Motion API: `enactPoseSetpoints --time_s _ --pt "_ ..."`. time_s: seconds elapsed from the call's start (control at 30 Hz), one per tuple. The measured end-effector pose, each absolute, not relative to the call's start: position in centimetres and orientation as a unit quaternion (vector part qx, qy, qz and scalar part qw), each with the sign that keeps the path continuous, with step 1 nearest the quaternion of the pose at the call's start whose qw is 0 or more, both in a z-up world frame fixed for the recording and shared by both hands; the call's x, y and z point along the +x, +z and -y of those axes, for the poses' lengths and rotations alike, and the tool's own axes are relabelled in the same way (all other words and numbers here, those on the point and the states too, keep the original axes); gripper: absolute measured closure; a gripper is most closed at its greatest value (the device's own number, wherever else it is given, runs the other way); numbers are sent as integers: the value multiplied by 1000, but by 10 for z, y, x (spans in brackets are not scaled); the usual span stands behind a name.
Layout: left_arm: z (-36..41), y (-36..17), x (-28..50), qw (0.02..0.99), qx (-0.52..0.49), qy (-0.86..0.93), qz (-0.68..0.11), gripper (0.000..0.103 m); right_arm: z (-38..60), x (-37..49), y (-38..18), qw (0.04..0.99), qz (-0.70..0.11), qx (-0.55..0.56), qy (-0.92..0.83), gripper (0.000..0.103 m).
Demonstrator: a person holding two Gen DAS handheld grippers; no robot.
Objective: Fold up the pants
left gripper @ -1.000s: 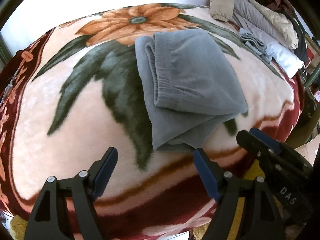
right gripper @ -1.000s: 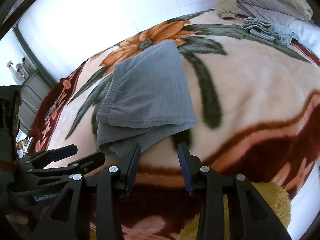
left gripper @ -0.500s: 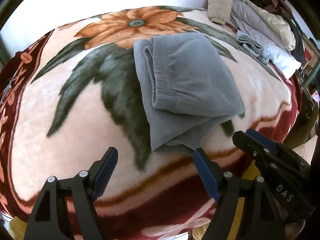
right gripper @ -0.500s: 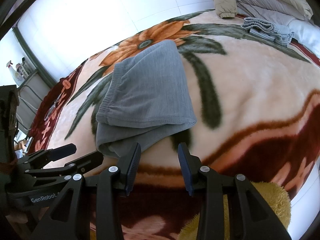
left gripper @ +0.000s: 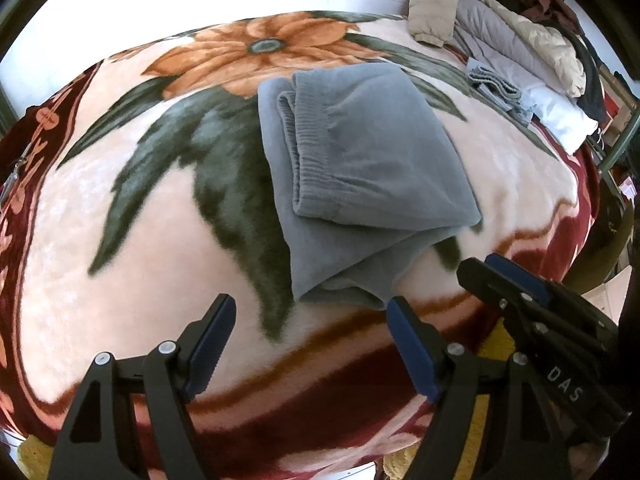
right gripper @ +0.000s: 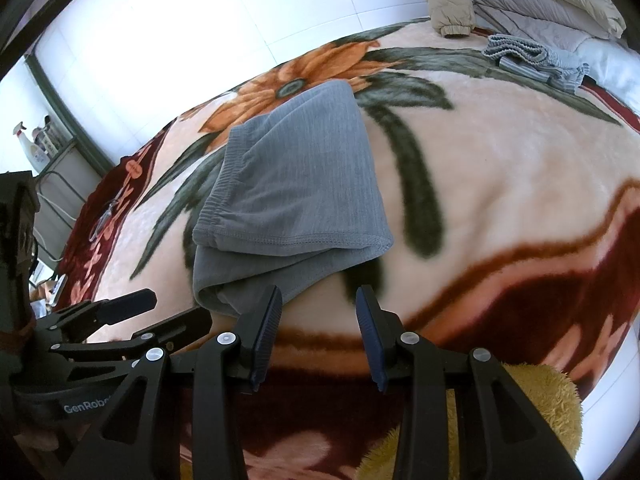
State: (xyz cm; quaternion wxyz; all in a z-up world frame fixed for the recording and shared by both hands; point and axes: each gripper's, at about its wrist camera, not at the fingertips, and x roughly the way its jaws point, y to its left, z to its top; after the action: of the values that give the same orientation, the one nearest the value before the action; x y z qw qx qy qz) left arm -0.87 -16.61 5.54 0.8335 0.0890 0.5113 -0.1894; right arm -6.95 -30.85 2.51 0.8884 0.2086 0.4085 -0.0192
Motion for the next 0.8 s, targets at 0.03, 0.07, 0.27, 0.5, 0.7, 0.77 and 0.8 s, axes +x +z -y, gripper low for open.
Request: enactPoseSetpoints --time_s 0.03,0.07,0.27,0.5,0.7,0.77,0.8 --pt "166 55 -9 833 89 -189 -512 22 309 -69 25 889 -408 208 -19 64" --pt "166 55 -9 833 89 -189 -512 22 309 -69 25 889 -408 208 -19 64" --pt "167 56 -10 835 88 -187 -510 22 309 -70 25 889 -408 208 -18 64" --pt "167 57 -10 835 86 -187 -510 22 309 -70 25 889 -408 207 -18 64" --pt "165 57 -10 835 84 -186 -510 22 310 -70 25 889 -408 208 -19 64" --pt "165 57 -10 835 85 -186 -510 22 310 -69 25 889 -408 207 -19 64" --pt "165 57 -10 836 85 -186 -510 22 310 -69 25 889 -408 208 -19 64"
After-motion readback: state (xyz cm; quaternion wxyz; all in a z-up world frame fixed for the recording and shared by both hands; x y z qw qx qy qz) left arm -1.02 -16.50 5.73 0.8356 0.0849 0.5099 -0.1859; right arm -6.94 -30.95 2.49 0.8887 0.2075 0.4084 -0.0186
